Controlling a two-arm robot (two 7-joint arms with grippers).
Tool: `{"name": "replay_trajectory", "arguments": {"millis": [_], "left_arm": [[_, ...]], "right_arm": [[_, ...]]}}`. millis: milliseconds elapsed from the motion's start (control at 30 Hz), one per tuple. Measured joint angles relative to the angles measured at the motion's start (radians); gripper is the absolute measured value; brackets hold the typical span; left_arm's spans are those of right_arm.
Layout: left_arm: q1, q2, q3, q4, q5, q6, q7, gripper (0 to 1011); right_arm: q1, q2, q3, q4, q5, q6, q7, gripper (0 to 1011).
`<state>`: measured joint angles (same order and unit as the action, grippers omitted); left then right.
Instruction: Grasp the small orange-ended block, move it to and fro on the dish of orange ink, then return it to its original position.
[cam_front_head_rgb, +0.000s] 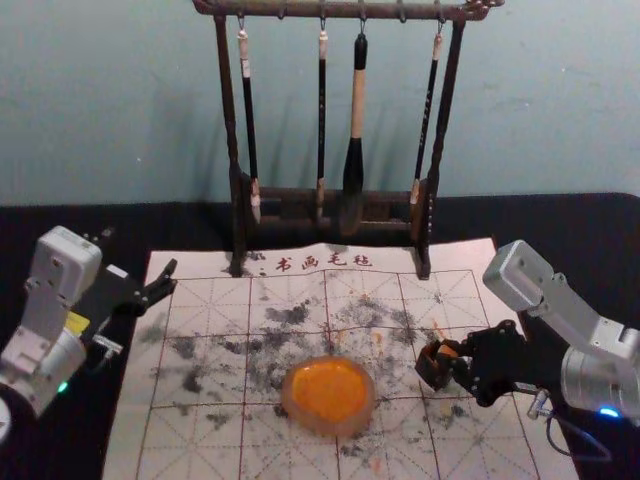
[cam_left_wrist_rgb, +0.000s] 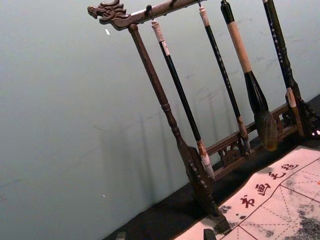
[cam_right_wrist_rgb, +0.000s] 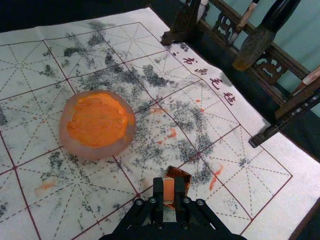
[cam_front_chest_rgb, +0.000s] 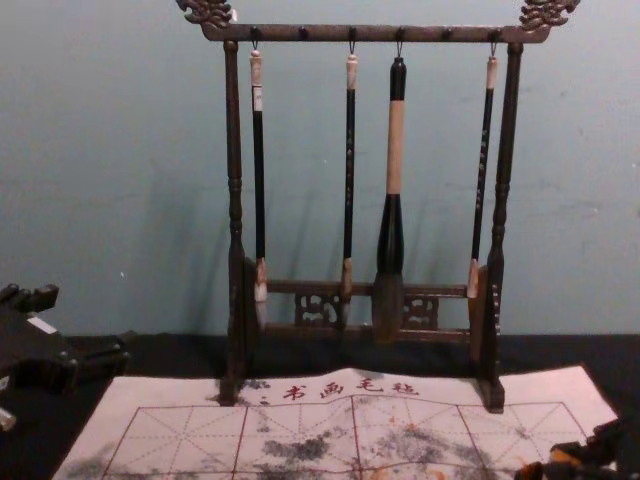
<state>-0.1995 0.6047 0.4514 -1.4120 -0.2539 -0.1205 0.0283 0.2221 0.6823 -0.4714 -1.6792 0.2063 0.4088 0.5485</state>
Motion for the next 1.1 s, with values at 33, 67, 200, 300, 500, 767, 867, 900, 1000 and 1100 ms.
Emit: {"name": "replay_trajectory", "arguments": {"millis": [33, 67, 200, 300, 500, 767, 867, 900, 1000, 1100], "left_arm": [[0.0, 0.0, 0.0, 0.0, 0.0, 0.0, 0.0, 1001], [0.0, 0.0, 0.0, 0.0, 0.0, 0.0, 0.0, 1001], [0.0, 0.0, 0.0, 0.0, 0.0, 0.0, 0.0, 1001], [0.0, 0.0, 0.0, 0.0, 0.0, 0.0, 0.0, 1002], [0.0, 0.0, 0.0, 0.0, 0.0, 0.0, 0.0, 1001], [0.0, 0.0, 0.0, 0.0, 0.0, 0.0, 0.0, 1001], [0.0, 0.0, 0.0, 0.0, 0.0, 0.0, 0.0, 1001], [0.0, 0.0, 0.0, 0.0, 0.0, 0.0, 0.0, 1001], [0.0, 0.0, 0.0, 0.0, 0.0, 0.0, 0.0, 1001], [0.0, 0.0, 0.0, 0.0, 0.0, 0.0, 0.0, 1001]], "right_arm": [[0.002, -0.001, -0.001, 0.002, -0.002, 0.0, 0.001, 91], [0.002, -0.002, -0.002, 0.003, -0.002, 0.0, 0.001, 91], [0.003, -0.004, -0.002, 0.005, -0.005, 0.0, 0.002, 91], [0.003, -0.006, -0.001, 0.006, -0.006, -0.002, 0.001, 91], [0.002, -0.006, -0.001, 0.006, -0.006, -0.003, 0.001, 91], [0.002, -0.005, 0.0, 0.006, -0.006, -0.003, 0.001, 91], [0.002, -0.005, 0.0, 0.006, -0.006, -0.003, 0.001, 91], [0.002, -0.005, 0.0, 0.006, -0.006, -0.003, 0.001, 91], [0.002, -0.005, 0.0, 0.005, -0.006, -0.003, 0.001, 91], [0.002, -0.005, 0.0, 0.005, -0.006, -0.003, 0.001, 101]]}}
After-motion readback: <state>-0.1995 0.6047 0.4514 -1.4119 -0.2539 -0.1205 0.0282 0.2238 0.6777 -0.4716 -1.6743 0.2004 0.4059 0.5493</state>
